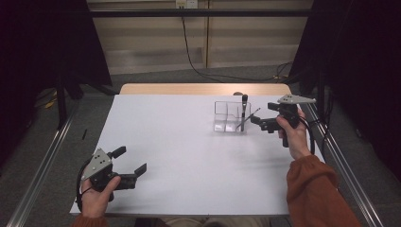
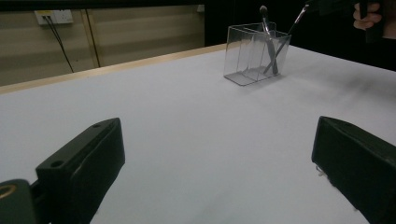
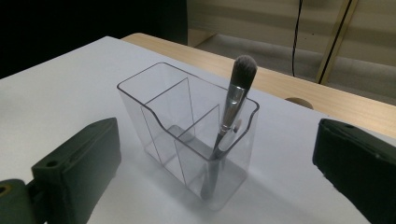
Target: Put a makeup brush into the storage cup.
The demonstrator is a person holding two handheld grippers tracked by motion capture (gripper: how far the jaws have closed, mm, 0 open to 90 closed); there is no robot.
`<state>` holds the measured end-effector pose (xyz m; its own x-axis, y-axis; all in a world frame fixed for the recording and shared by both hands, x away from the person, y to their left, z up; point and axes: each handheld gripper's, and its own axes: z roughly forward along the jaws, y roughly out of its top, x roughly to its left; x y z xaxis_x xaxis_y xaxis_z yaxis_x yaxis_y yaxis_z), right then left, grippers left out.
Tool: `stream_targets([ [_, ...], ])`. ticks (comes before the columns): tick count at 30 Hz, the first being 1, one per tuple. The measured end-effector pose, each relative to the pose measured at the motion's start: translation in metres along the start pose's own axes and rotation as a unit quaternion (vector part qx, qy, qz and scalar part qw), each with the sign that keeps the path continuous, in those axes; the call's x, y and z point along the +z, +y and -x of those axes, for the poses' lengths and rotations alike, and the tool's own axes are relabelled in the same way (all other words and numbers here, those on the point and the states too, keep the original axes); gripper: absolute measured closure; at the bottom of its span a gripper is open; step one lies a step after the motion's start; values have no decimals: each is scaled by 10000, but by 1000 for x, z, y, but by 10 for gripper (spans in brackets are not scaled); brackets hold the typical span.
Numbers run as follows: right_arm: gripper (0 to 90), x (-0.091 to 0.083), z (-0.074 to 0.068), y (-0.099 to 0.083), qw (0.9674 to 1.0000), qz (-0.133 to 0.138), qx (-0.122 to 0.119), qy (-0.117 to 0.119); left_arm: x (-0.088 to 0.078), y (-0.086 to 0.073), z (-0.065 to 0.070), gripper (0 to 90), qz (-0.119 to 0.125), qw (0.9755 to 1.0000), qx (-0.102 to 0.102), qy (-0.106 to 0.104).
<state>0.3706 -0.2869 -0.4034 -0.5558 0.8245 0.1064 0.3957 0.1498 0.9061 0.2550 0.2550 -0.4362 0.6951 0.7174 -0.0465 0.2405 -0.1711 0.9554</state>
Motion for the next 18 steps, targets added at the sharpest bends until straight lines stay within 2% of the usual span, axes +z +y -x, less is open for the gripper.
stream_targets([
  [6,16,-10,-3,-1,9999,80,-55,-143,-2,0,0,27,16,10000,2,27],
  [13,18,-20,-10,-8,9998,138,-96,-93,-2,0,0,27,35,10000,-10,32],
  [18,19,-27,-15,-15,9996,166,-117,-189,-2,0,0,26,54,10000,-23,45],
])
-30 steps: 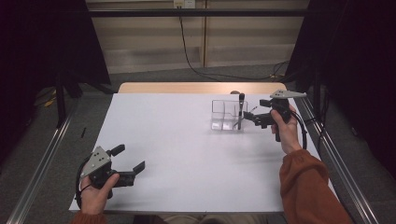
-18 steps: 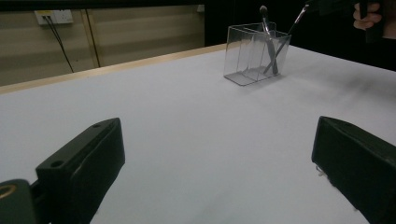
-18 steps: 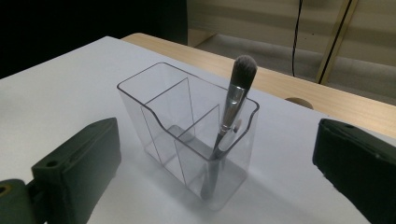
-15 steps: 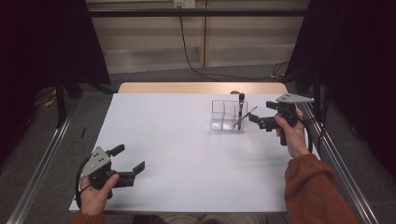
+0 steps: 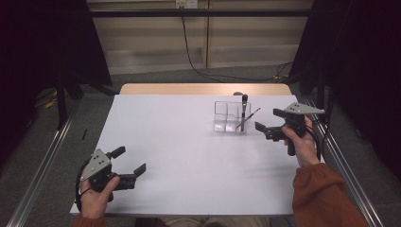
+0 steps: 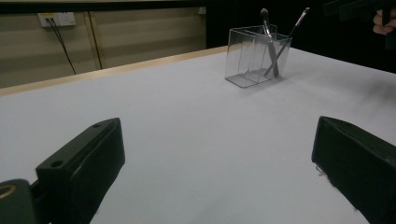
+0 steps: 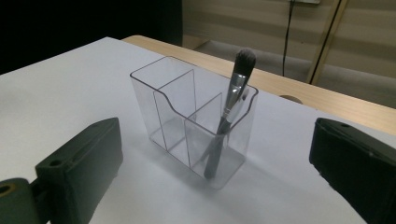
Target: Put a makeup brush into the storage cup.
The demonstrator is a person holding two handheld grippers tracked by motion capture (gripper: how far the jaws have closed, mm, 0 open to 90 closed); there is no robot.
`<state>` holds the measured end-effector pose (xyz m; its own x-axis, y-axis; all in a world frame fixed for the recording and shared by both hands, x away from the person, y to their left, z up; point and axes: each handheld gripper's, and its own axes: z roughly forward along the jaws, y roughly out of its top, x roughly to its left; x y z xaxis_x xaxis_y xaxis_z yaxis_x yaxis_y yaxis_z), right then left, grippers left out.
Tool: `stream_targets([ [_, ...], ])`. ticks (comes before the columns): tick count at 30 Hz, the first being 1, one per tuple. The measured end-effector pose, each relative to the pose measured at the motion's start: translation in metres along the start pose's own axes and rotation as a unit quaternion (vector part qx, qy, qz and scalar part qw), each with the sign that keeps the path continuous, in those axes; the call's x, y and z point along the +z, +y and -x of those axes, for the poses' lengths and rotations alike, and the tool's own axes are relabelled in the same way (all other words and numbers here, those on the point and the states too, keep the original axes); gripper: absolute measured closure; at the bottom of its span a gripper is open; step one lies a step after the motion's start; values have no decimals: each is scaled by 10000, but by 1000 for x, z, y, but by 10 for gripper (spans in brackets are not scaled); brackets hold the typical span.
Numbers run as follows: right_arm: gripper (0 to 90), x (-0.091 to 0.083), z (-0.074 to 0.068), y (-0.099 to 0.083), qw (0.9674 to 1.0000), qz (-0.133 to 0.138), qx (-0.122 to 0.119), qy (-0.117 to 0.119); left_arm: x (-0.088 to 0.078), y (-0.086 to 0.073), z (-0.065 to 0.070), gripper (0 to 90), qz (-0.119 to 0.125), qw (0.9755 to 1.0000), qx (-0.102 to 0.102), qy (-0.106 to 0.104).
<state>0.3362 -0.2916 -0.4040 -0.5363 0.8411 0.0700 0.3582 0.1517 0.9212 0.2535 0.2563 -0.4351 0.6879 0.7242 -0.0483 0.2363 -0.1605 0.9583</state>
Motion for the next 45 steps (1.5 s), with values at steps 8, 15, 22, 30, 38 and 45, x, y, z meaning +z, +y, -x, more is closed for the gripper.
stream_targets([
  [8,21,-15,-7,-11,9999,127,99,-29,0,0,0,26,8,10000,19,-25],
  [15,21,-28,-14,-24,9998,171,95,-62,0,0,1,27,-23,10000,12,-3],
  [22,26,-40,-24,-32,9998,152,54,-152,-2,0,1,27,-2,10000,-19,31],
  [30,33,-51,-30,-48,9995,223,114,-211,-2,-1,4,26,3,10000,-84,31],
  [38,37,-63,-34,-65,9989,275,170,-347,-3,-1,5,26,46,10000,-52,29],
  [45,37,-73,-39,-76,9984,331,243,-382,-4,-2,5,25,59,9999,-53,70],
])
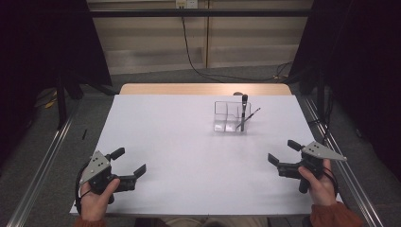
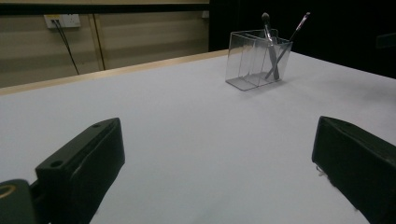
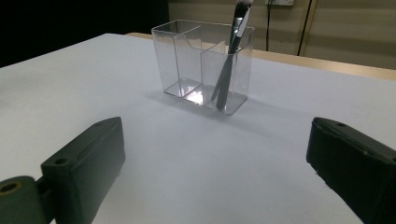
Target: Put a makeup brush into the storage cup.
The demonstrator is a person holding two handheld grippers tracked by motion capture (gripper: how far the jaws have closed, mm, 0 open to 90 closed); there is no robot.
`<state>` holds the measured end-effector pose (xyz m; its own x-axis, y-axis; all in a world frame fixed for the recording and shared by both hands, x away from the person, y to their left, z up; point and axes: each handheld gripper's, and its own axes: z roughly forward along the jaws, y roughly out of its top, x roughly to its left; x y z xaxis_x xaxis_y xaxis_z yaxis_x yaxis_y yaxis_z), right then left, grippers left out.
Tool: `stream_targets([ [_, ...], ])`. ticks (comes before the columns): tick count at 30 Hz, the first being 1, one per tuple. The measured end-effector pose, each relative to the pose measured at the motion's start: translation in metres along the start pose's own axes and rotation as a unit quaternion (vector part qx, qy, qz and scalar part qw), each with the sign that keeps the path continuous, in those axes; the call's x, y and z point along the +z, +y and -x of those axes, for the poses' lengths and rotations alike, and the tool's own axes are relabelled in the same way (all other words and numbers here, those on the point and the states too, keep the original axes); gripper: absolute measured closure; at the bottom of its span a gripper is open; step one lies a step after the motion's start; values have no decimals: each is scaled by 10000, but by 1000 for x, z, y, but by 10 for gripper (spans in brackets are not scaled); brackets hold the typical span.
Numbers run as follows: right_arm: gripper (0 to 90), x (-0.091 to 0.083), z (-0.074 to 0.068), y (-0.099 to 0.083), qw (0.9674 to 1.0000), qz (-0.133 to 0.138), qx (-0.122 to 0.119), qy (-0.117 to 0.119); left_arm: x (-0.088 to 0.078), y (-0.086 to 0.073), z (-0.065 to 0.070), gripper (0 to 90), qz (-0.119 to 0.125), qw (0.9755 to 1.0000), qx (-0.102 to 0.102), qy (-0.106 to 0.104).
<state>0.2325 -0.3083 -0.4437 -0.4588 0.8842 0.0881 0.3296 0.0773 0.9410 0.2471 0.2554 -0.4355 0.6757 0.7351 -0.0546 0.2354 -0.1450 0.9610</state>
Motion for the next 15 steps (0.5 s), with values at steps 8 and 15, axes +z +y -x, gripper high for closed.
stream_targets([
  [8,30,-13,-3,-3,9999,97,83,-30,-1,-1,1,25,-17,10000,18,17],
  [15,23,-14,-1,-6,9999,89,114,-24,-1,-1,0,26,-26,10000,2,8],
])
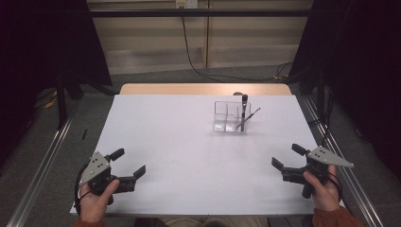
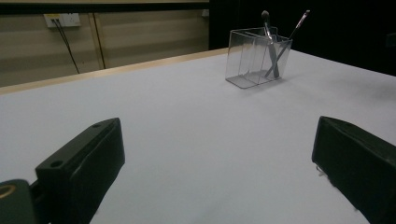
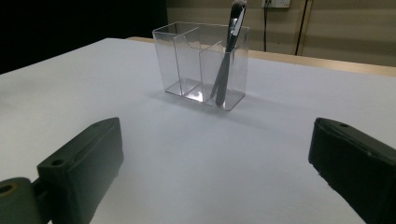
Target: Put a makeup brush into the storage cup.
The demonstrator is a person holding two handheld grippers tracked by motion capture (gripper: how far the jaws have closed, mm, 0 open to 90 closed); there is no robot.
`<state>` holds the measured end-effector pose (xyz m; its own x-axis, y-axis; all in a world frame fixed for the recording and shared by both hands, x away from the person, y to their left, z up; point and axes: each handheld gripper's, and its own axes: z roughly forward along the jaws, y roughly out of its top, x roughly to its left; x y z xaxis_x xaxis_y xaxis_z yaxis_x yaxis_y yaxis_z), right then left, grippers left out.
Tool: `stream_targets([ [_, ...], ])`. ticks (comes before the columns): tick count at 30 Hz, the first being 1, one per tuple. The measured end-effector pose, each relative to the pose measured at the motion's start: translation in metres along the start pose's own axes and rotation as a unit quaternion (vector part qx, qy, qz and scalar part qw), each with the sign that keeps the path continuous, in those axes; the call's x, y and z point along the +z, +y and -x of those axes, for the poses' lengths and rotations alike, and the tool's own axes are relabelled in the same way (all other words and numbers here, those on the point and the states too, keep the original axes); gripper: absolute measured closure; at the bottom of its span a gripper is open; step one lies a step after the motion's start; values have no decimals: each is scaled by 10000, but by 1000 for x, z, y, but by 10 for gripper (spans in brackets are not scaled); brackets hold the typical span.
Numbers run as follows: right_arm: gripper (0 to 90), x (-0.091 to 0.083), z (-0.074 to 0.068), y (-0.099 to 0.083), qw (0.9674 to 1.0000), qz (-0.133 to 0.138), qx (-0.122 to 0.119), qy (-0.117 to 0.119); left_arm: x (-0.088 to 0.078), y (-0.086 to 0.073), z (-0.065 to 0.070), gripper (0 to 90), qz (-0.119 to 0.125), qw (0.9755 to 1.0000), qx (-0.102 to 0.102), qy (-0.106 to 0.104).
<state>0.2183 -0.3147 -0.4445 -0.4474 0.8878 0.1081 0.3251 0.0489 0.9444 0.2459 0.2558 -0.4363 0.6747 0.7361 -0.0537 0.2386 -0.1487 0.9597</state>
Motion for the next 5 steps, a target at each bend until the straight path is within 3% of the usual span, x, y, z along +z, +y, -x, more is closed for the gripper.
stream_targets([
  [5,21,2,1,-1,10000,-64,-5,38,2,0,0,26,-93,9999,41,-2],
])
